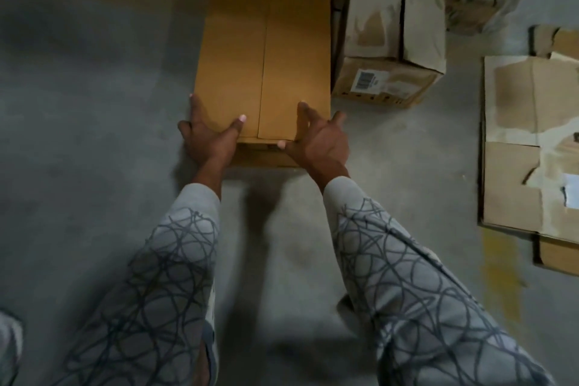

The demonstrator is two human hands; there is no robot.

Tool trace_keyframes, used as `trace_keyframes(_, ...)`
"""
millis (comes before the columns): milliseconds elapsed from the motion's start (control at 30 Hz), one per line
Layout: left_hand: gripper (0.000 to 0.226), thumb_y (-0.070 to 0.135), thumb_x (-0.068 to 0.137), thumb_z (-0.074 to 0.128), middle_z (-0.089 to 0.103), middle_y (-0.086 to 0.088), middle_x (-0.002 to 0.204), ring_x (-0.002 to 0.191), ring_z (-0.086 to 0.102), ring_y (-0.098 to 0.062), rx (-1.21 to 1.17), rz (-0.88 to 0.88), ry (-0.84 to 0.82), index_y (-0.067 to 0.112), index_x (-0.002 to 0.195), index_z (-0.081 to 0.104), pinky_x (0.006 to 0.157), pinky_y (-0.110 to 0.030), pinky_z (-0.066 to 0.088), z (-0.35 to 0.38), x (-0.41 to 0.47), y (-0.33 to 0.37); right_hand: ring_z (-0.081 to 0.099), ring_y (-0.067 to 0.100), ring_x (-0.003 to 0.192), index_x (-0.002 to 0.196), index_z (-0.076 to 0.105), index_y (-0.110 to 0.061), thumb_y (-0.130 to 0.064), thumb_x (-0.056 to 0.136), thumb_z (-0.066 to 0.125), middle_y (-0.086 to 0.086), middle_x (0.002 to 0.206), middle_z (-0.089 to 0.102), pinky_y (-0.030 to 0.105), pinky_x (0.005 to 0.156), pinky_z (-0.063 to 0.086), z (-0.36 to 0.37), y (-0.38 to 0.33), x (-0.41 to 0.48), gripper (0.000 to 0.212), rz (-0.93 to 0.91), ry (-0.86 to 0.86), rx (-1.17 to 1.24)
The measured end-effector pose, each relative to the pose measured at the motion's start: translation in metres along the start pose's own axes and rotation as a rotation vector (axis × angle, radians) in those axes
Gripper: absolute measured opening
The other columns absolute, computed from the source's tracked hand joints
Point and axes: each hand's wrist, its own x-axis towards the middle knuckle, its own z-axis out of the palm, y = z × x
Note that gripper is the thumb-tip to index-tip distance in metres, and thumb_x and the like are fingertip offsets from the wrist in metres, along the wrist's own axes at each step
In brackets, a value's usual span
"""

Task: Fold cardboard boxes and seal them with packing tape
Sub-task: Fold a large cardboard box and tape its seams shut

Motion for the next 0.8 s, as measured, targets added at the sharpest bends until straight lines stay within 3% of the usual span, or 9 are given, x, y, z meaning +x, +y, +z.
trace_keyframes(233,0.105,0.054,0.075,0.084,0.035,-0.007,0.146,0.134,0.046,-0.033,-0.072,0.057,-0.025,0.041,0.159,0.022,0.111,-0.041,0.042,-0.01,-0.003,-0.01,0.058,0.034,0.12,0.157,0.02,-0.042,-0.064,0.088,0.064,0.016,0.153,0.022,0.041,0.092,0.052,0.009,0.006,-0.024,0.085,-0.048,0.05,-0.047)
trace_keyframes(333,0.098,0.05,0.079,0.082,0.034,-0.008,0.146,0.134,0.046,-0.03,-0.041,0.113,-0.065,0.036,0.159,0.026,0.111,-0.034,0.038,-0.019,0.0,-0.013,0.06,0.034,0.115,0.157,0.022,-0.04,-0.062,0.089,0.064,0.015,0.15,0.026,0.042,0.092,0.052,0.02,0.006,-0.034,0.083,-0.044,0.071,0.006)
trace_keyframes(533,0.091,0.053,0.084,0.077,0.027,-0.01,0.152,0.137,0.044,-0.033,-0.025,0.128,-0.054,0.036,0.159,0.027,0.114,-0.034,0.036,-0.011,0.008,0.0,0.059,0.037,0.113,0.156,0.019,-0.038,-0.06,0.089,0.065,0.019,0.148,0.026,0.045,0.092,0.052,0.017,0.0,-0.006,0.084,-0.092,0.052,-0.026)
trace_keyframes(600,0.089,0.051,0.087,0.074,0.021,-0.01,0.157,0.14,0.04,-0.033,-0.016,0.114,-0.058,0.036,0.16,0.025,0.114,-0.032,0.035,-0.009,0.006,0.0,0.057,0.039,0.117,0.157,0.017,-0.039,-0.062,0.09,0.063,0.021,0.15,0.023,0.046,0.095,0.051,0.017,0.001,-0.002,0.085,-0.092,0.011,-0.039)
trace_keyframes(700,0.079,0.052,0.096,0.062,-0.005,-0.015,0.166,0.146,0.033,-0.036,-0.001,0.101,-0.06,0.037,0.161,0.019,0.116,-0.032,0.031,-0.006,-0.008,0.0,0.053,0.04,0.126,0.159,0.013,-0.04,-0.059,0.092,0.061,0.022,0.157,0.014,0.046,0.101,0.048,0.016,0.001,-0.004,0.085,-0.099,-0.016,-0.023)
trace_keyframes(800,0.065,0.052,0.105,0.042,-0.022,-0.021,0.165,0.148,0.03,-0.042,0.011,0.009,-0.057,0.04,0.161,0.013,0.117,-0.038,0.03,-0.002,-0.032,0.012,0.049,0.043,0.131,0.159,0.003,-0.044,-0.046,0.095,0.064,0.024,0.161,0.009,0.048,0.105,0.048,0.007,0.005,-0.01,0.088,-0.108,-0.1,-0.015)
